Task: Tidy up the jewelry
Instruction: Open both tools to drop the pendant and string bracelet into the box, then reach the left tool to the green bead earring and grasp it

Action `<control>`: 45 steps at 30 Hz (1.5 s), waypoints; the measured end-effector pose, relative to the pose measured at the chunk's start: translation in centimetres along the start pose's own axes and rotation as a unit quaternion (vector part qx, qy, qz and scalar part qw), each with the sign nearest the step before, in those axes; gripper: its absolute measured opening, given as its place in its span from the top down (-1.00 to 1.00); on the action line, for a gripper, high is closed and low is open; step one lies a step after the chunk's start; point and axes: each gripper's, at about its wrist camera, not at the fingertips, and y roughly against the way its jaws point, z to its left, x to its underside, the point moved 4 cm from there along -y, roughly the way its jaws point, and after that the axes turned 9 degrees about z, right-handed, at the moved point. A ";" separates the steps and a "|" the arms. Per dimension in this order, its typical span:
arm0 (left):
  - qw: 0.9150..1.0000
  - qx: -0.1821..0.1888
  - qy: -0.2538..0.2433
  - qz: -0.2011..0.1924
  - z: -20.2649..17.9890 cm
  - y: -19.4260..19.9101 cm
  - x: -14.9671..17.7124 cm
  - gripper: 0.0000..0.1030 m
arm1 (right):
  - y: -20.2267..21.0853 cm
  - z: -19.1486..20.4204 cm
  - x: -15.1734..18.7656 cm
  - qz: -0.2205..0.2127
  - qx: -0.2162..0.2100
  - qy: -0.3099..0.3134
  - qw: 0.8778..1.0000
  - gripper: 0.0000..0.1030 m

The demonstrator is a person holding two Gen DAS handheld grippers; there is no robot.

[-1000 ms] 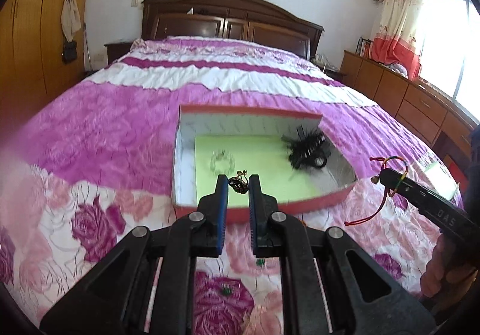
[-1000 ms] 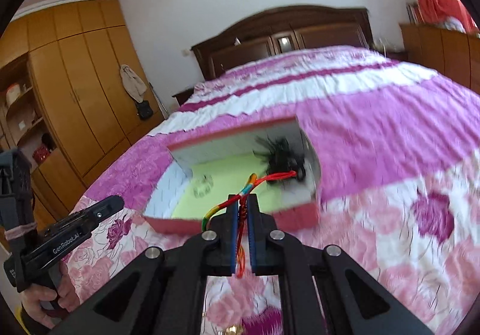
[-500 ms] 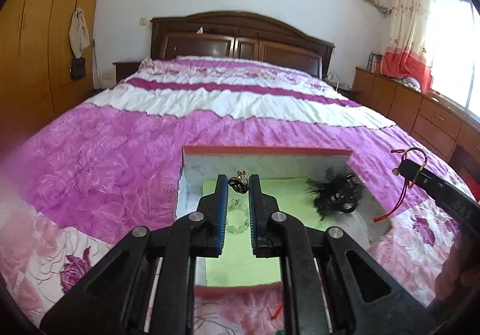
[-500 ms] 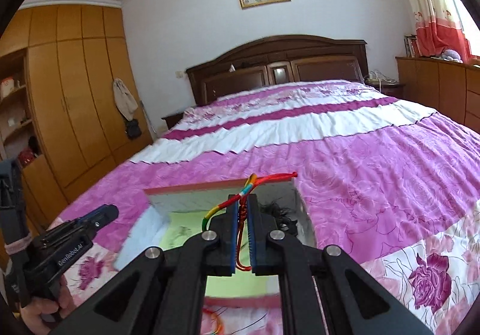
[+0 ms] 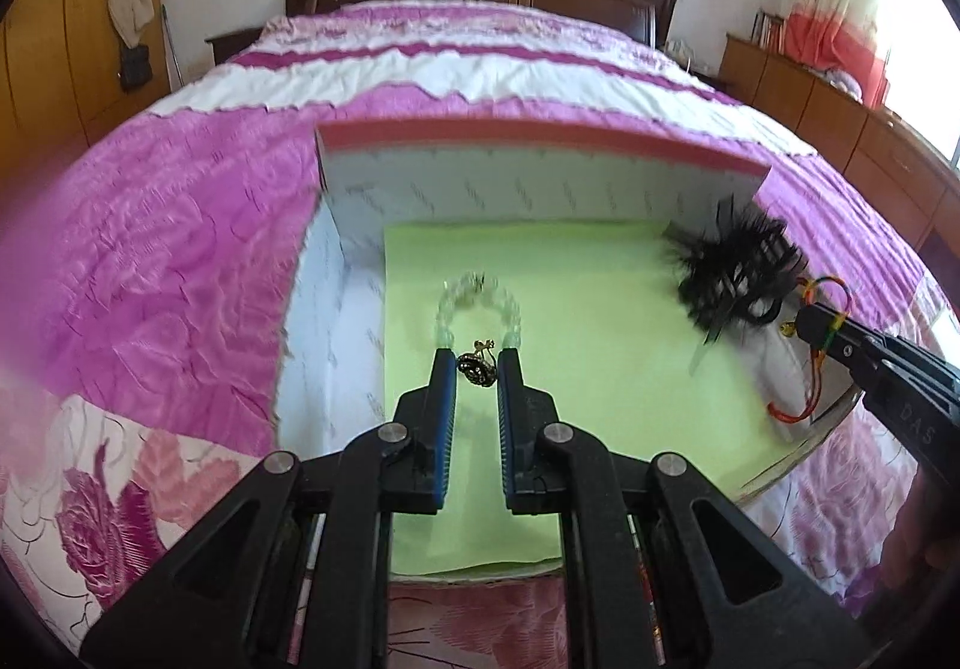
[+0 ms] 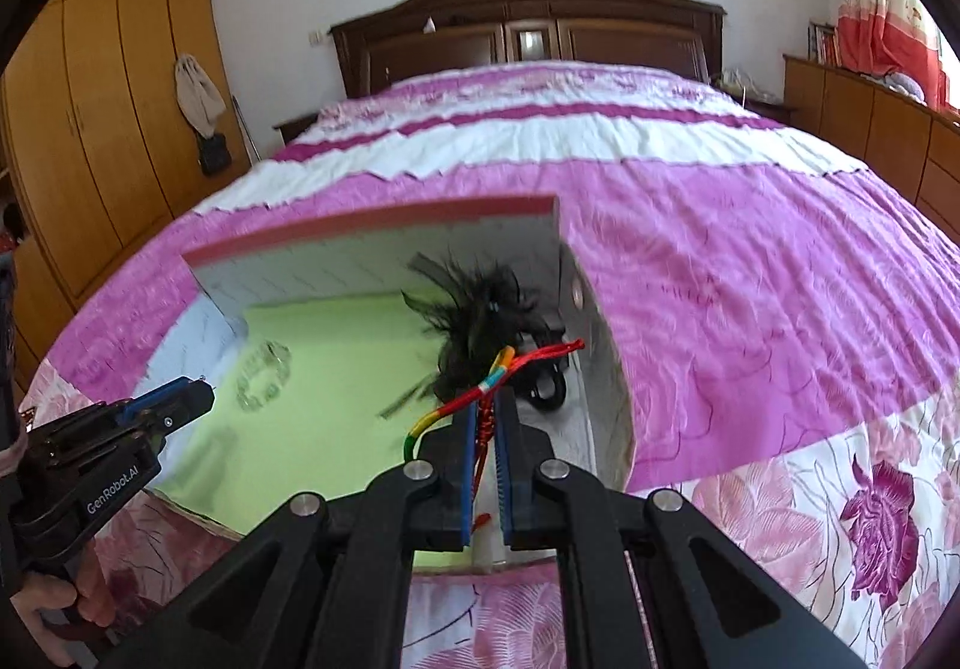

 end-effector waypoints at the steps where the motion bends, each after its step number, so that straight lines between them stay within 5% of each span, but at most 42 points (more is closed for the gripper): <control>1: 1.000 0.002 0.002 0.006 0.0 -0.2 0.0 0.89 | -0.2 -0.1 0.1 0.008 0.001 -0.003 1.000 0.85; 7: 0.999 0.012 0.012 0.030 0.0 -0.4 0.4 0.77 | -0.1 -0.5 0.5 0.022 -0.016 -0.023 0.999 0.53; 16: 0.999 0.030 0.012 0.006 -0.1 3.3 0.4 0.56 | 2.9 -1.0 0.5 -0.011 -0.049 -0.054 0.997 0.42; 31: 0.999 0.046 0.028 0.002 0.6 8.2 2.5 0.42 | 8.4 0.2 2.5 -0.030 -0.090 -0.053 0.994 0.38; 45: 0.998 0.053 0.032 0.033 1.3 9.0 6.2 0.38 | 9.2 0.2 6.6 0.021 -0.099 -0.056 0.993 0.36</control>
